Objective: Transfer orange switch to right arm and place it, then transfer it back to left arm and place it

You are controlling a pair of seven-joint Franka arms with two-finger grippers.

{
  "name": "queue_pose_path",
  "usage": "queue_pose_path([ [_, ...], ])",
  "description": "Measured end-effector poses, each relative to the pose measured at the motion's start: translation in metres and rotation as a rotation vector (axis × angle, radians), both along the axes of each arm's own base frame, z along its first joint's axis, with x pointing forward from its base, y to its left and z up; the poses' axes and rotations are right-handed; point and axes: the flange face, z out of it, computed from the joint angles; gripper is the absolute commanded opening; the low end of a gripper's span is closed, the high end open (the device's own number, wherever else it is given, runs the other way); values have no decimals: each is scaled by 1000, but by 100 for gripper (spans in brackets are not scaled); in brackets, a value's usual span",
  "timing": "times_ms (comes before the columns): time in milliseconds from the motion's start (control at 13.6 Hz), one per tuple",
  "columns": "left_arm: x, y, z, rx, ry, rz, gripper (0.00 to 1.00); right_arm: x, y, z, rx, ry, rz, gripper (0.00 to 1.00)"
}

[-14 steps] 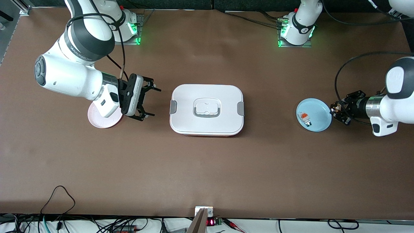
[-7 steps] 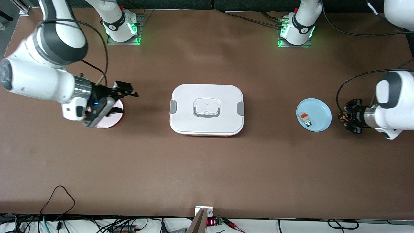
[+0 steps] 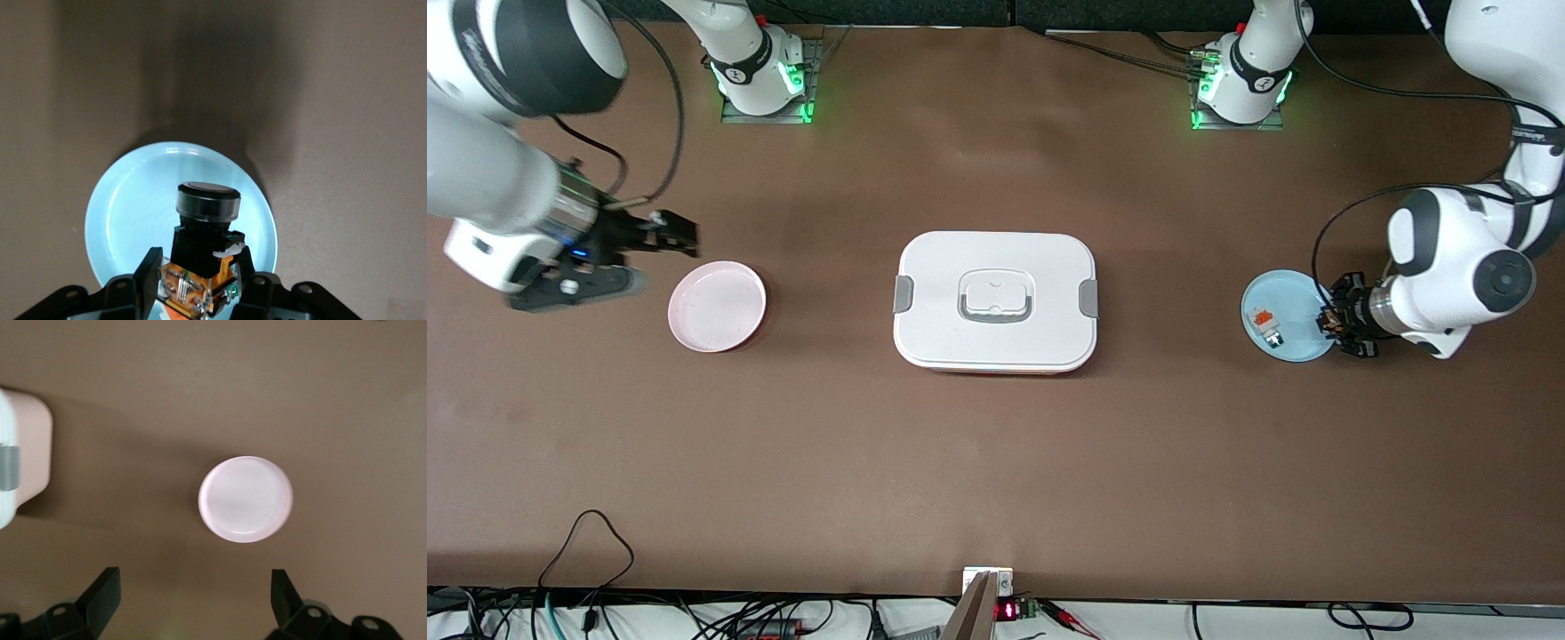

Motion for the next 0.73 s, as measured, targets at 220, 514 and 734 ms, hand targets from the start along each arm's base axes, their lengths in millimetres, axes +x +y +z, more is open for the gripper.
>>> queue_pose_path([
  [220, -16, -5, -24, -2, -24, -3, 14, 6, -62, 30, -42, -61, -106, 100],
  [514, -33, -8, -57, -8, -25, -5, 100, 3, -99, 29, -65, -66, -175, 100],
  [734, -33, -9, -61, -10, -22, -5, 100, 3, -91, 29, -59, -96, -161, 100],
])
